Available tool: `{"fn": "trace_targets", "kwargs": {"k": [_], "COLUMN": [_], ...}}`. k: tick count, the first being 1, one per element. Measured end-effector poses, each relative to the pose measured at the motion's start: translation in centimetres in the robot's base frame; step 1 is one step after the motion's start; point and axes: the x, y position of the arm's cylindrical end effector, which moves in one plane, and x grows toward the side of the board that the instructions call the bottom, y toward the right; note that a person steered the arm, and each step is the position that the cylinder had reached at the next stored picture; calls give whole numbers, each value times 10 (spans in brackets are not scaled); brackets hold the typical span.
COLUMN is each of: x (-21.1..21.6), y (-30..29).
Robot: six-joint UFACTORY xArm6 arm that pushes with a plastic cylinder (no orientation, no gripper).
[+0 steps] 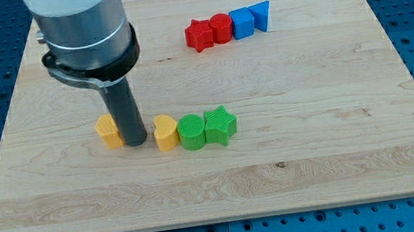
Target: Separate the yellow hexagon from heart
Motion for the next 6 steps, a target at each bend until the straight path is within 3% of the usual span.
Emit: {"fn": "trace_targets", "kwargs": {"k": [2,4,6], "x": [-1,-30,-9], "y": [-4,-46,-58]}}
